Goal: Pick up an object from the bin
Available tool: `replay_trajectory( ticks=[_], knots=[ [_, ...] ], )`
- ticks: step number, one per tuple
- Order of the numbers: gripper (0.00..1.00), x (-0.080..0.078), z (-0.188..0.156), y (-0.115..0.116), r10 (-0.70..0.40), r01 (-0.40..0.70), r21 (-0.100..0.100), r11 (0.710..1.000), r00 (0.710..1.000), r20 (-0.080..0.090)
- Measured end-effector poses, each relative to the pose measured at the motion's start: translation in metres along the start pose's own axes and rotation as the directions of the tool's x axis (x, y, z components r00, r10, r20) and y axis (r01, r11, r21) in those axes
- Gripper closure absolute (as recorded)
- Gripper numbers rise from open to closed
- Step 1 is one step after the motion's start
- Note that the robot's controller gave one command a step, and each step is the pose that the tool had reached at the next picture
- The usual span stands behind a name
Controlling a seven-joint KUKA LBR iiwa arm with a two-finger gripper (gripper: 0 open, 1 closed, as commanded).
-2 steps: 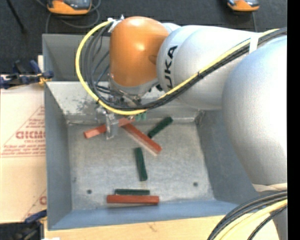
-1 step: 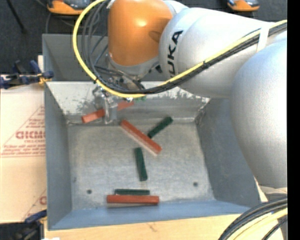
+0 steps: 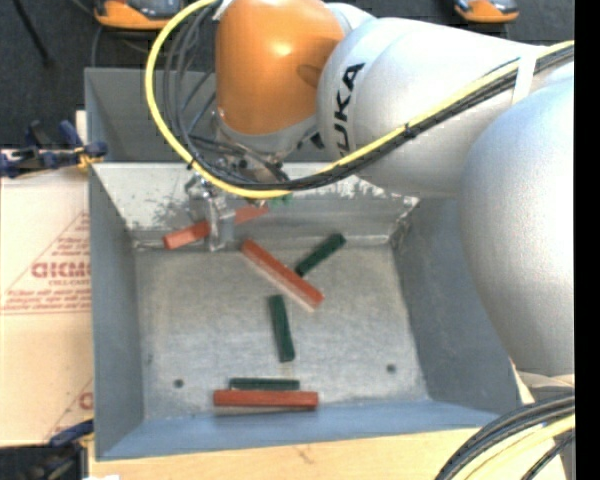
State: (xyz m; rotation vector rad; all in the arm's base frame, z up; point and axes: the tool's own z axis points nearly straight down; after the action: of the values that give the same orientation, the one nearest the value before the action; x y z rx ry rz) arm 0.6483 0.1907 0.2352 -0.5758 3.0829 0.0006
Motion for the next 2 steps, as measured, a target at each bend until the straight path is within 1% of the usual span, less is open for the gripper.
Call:
replay_trajectory(
  ticks=[2],
  knots=[
    [1.0, 0.0, 0.0, 0.0004, 0.001, -0.001, -0.001, 1.0, 1.0, 0.0]
  ],
)
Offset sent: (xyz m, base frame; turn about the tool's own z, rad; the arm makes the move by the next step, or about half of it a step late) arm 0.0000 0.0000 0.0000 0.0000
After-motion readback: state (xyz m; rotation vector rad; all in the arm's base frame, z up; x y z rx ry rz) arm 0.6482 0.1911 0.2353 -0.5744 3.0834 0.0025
